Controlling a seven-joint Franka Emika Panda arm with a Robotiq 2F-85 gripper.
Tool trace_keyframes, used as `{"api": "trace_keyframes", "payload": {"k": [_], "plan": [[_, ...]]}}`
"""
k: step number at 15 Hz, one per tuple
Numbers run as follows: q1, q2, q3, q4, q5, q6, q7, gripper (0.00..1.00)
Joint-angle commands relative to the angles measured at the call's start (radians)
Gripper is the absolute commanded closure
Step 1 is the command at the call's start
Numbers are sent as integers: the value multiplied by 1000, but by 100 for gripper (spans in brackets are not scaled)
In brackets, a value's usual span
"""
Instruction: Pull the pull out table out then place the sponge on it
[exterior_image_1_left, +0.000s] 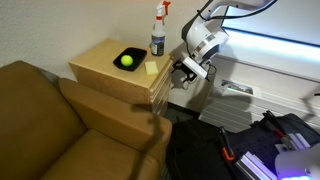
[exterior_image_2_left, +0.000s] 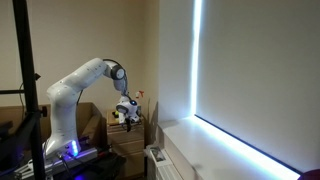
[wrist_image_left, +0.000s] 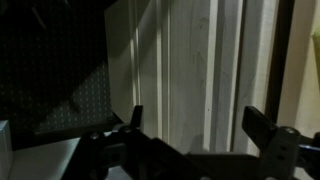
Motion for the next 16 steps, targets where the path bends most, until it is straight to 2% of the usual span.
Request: {"api": "trace_keyframes", "payload": {"k": [1, 3, 6, 7, 16], "plan": [[-23, 13, 52, 17, 22, 38, -69, 0], [-25, 33, 92, 45, 40, 81, -106, 0], [21, 99, 84, 107, 9, 146, -76, 0], [5, 33, 81, 50, 5, 94, -52, 0], [29, 86, 62, 96, -9, 81, -31, 0]]}}
